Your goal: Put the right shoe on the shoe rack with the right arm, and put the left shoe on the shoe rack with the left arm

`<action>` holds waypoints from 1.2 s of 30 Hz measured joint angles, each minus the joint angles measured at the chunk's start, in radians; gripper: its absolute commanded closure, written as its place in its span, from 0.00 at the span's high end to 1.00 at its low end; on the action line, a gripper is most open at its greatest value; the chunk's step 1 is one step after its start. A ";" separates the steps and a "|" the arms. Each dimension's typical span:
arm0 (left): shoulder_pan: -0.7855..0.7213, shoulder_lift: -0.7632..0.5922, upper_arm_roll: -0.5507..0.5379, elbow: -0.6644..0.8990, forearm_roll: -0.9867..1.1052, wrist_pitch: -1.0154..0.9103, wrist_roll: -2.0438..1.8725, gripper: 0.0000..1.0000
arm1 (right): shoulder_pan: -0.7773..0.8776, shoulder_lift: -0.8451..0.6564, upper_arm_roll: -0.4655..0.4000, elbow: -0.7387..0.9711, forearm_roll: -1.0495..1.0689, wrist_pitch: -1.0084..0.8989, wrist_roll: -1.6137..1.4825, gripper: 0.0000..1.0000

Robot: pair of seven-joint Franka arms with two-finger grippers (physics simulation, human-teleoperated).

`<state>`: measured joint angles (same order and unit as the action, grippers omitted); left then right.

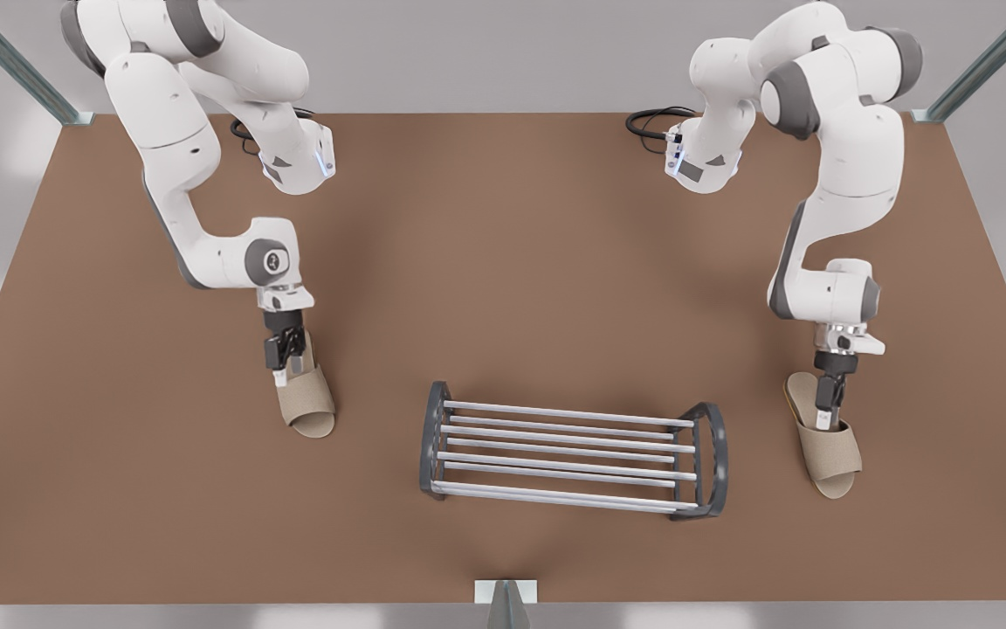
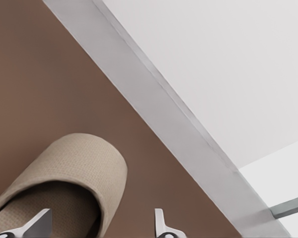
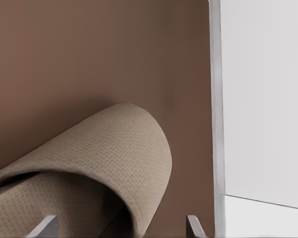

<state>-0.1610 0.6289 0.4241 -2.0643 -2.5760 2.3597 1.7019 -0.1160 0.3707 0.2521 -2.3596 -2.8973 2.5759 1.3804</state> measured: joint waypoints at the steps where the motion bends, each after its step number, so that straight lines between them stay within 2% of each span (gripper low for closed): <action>1: 0.000 0.009 -0.003 0.011 -0.001 -0.001 0.001 1.00 | 0.002 0.005 -0.003 0.004 0.000 -0.001 0.003 0.93; 5: 0.000 0.043 -0.015 0.057 -0.004 -0.004 0.004 1.00 | 0.021 0.024 -0.017 0.011 0.000 -0.010 0.014 0.87; 8: 0.000 0.058 -0.017 0.086 -0.005 -0.005 0.001 1.00 | 0.025 0.033 -0.023 0.023 0.000 -0.013 0.019 0.78; 10: 0.000 0.068 -0.018 0.102 -0.005 -0.006 -0.002 0.94 | 0.026 0.034 -0.025 0.029 0.000 -0.016 0.023 0.78; 11: 0.000 0.074 -0.018 0.110 -0.004 -0.006 -0.003 0.88 | 0.025 0.034 -0.025 0.030 0.000 -0.017 0.025 0.78; 12: 0.000 0.079 -0.018 0.115 -0.004 -0.006 -0.005 0.70 | 0.025 0.033 -0.025 0.034 0.000 -0.019 0.026 0.77; 13: 0.000 0.084 -0.018 0.119 -0.004 -0.006 -0.006 0.62 | 0.025 0.032 -0.025 0.037 0.000 -0.020 0.028 0.75; 15: 0.000 0.091 -0.019 0.127 -0.003 -0.007 -0.009 0.55 | 0.025 0.033 -0.025 0.040 0.000 -0.022 0.031 0.69; 18: 0.000 0.101 -0.019 0.133 -0.002 -0.008 -0.012 0.51 | 0.025 0.037 -0.025 0.042 0.000 -0.024 0.035 0.68; 19: 0.000 0.105 -0.019 0.135 -0.002 -0.008 -0.013 0.47 | 0.026 0.039 -0.025 0.043 0.000 -0.025 0.036 0.68; 22: -0.001 0.110 -0.019 0.140 0.001 -0.007 -0.016 0.21 | 0.033 0.047 -0.025 0.055 0.000 -0.028 0.039 0.63; 26: -0.004 0.053 -0.017 0.135 0.007 -0.001 -0.016 0.21 | 0.040 0.050 -0.025 0.065 0.000 -0.029 0.042 0.54; 28: -0.016 -0.040 -0.018 0.128 0.021 0.019 -0.016 0.21 | 0.041 0.054 -0.025 0.066 0.000 -0.029 0.044 0.49; 30: -0.061 -0.169 -0.039 0.127 0.045 0.090 -0.017 0.21 | 0.041 0.056 -0.025 0.067 0.000 -0.028 0.045 0.49; 32: -0.083 -0.277 -0.135 0.144 0.057 0.208 -0.018 0.21 | 0.041 0.056 -0.026 0.067 0.000 -0.027 0.045 0.48; 33: -0.086 -0.311 -0.199 0.171 0.057 0.281 -0.020 0.21 | 0.041 0.057 -0.026 0.070 0.000 -0.027 0.046 0.45; 36: -0.095 -0.362 -0.343 0.251 0.051 0.499 -0.030 0.21 | 0.041 0.056 -0.026 0.073 0.000 -0.026 0.047 0.42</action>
<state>-0.2558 0.2672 0.0815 -1.8130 -2.5245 2.8588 1.6715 -0.0754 0.4271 0.2266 -2.2862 -2.8973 2.5501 1.4270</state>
